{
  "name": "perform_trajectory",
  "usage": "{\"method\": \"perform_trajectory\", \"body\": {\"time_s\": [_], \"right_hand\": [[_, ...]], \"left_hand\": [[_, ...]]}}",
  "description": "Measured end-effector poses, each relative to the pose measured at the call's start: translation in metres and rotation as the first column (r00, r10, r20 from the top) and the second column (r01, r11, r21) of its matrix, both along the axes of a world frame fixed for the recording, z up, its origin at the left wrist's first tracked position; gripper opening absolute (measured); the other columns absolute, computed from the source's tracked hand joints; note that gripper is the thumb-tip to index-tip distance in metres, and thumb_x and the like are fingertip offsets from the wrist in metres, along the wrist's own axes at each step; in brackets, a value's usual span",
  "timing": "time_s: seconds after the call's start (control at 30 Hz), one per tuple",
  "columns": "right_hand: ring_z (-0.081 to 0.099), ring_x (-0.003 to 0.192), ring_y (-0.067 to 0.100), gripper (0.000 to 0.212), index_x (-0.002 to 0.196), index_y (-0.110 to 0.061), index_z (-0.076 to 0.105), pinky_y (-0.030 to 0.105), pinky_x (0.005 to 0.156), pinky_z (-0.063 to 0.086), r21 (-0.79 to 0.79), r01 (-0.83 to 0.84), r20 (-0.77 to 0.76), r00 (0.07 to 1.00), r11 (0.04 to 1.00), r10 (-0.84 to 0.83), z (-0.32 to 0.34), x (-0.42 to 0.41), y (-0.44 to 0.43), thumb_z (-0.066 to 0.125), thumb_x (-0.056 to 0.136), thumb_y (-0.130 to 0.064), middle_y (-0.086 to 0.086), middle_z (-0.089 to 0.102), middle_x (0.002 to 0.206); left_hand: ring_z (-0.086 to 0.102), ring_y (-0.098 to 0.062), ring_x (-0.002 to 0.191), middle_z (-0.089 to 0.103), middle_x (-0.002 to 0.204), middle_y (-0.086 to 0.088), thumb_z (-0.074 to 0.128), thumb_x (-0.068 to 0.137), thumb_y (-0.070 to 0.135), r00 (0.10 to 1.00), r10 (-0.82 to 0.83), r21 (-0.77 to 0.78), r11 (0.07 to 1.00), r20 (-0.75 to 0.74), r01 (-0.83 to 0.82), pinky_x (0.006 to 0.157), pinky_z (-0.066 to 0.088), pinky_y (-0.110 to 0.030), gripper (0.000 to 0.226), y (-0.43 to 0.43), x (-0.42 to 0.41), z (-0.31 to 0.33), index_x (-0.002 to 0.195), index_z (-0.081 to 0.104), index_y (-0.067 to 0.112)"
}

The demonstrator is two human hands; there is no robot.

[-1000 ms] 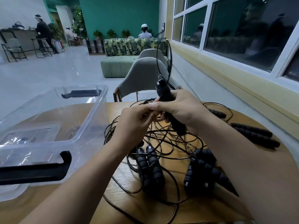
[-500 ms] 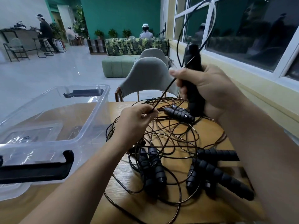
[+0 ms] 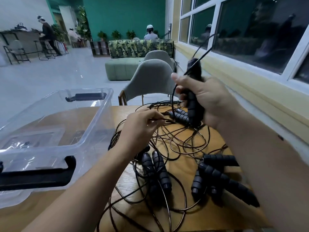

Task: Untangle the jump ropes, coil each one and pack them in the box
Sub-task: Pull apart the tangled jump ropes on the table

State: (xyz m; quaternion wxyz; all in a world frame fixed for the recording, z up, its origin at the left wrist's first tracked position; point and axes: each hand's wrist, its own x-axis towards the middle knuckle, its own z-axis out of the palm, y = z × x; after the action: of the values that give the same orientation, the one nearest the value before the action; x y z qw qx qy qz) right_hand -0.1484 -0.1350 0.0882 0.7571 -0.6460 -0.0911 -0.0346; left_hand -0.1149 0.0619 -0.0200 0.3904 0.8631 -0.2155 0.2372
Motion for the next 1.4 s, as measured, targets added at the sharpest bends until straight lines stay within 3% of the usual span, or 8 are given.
{"method": "perform_trajectory", "body": {"time_s": [0.13,0.37,0.5,0.63,0.8,1.17,1.3,1.4], "right_hand": [[0.061,0.061,0.015,0.041,0.108,-0.007,0.067,0.030,0.060,0.054,-0.021,0.026,-0.067,0.997,0.999,-0.027,-0.019,0.003,0.015,0.083,0.091,-0.041,0.001,0.067,0.071],[0.056,0.061,0.018,0.055,0.097,-0.012,0.062,0.041,0.067,0.057,0.010,0.212,-0.127,0.970,0.977,-0.209,-0.032,0.014,0.015,0.080,0.087,-0.063,0.003,0.057,0.073],[0.052,0.067,0.020,0.042,0.095,-0.016,0.064,0.034,0.061,0.053,-0.060,0.317,-0.072,0.945,0.947,-0.320,-0.036,0.020,0.011,0.079,0.092,-0.055,0.006,0.055,0.079],[0.053,0.064,0.018,0.034,0.091,-0.015,0.062,0.032,0.061,0.050,-0.045,0.117,-0.180,0.976,0.992,-0.123,-0.040,0.016,0.013,0.082,0.092,-0.043,0.001,0.058,0.070],[0.050,0.055,0.014,0.018,0.092,-0.012,0.063,0.026,0.052,0.043,-0.109,-0.224,-0.278,0.942,0.969,0.186,-0.050,0.006,0.028,0.080,0.092,-0.017,0.002,0.058,0.069],[0.052,0.050,0.020,0.014,0.078,-0.005,0.065,0.029,0.051,0.040,-0.356,-0.316,-0.277,0.934,0.880,0.224,-0.060,-0.004,0.038,0.067,0.091,0.000,0.015,0.062,0.068],[0.057,0.054,0.019,0.004,0.091,-0.003,0.073,0.024,0.050,0.047,-0.414,-0.482,-0.380,0.862,0.772,0.335,-0.062,-0.006,0.036,0.074,0.092,-0.007,0.015,0.070,0.075],[0.059,0.055,0.016,0.020,0.103,0.001,0.075,0.023,0.051,0.049,-0.438,-0.508,-0.393,0.850,0.742,0.350,-0.064,-0.005,0.039,0.081,0.091,-0.014,0.011,0.072,0.076]], "left_hand": [[0.066,0.002,0.081,0.072,0.084,0.020,0.081,0.091,0.034,0.999,0.021,-0.078,0.997,-0.042,-0.024,0.072,0.054,-0.026,0.003,0.002,-0.006,0.003,0.094,0.080,0.033],[0.068,-0.013,0.068,0.073,0.070,0.007,0.076,0.095,0.033,0.976,0.024,-0.348,0.932,-0.218,-0.101,0.069,0.055,-0.038,0.010,0.007,-0.002,0.005,0.087,0.078,0.028],[0.056,-0.013,0.057,0.067,0.062,0.002,0.071,0.098,0.035,0.953,0.018,-0.498,0.849,-0.302,-0.174,0.065,0.046,-0.037,0.019,0.008,-0.004,0.009,0.084,0.073,0.023],[0.048,-0.010,0.048,0.059,0.056,0.003,0.068,0.090,0.041,0.940,-0.018,-0.574,0.796,-0.339,-0.192,0.055,0.038,-0.027,0.024,0.007,-0.001,0.014,0.068,0.071,0.031],[0.041,-0.011,0.045,0.055,0.056,-0.001,0.065,0.100,0.018,0.912,-0.070,-0.700,0.665,-0.404,-0.259,0.041,0.028,-0.019,0.031,0.002,-0.005,0.023,0.070,0.065,0.012],[0.048,-0.004,0.055,0.059,0.061,0.011,0.051,0.109,0.031,0.847,-0.242,-0.811,0.496,-0.473,-0.311,0.051,0.029,-0.020,0.029,0.007,-0.009,0.035,0.086,0.063,0.020],[0.047,-0.004,0.054,0.057,0.064,0.010,0.047,0.111,0.034,0.833,-0.298,-0.852,0.407,-0.466,-0.330,0.050,0.027,-0.019,0.030,0.009,-0.010,0.036,0.088,0.060,0.020],[0.048,-0.005,0.054,0.058,0.065,0.008,0.046,0.112,0.033,0.838,-0.314,-0.870,0.372,-0.446,-0.323,0.047,0.027,-0.018,0.030,0.010,-0.010,0.035,0.089,0.059,0.018]]}}
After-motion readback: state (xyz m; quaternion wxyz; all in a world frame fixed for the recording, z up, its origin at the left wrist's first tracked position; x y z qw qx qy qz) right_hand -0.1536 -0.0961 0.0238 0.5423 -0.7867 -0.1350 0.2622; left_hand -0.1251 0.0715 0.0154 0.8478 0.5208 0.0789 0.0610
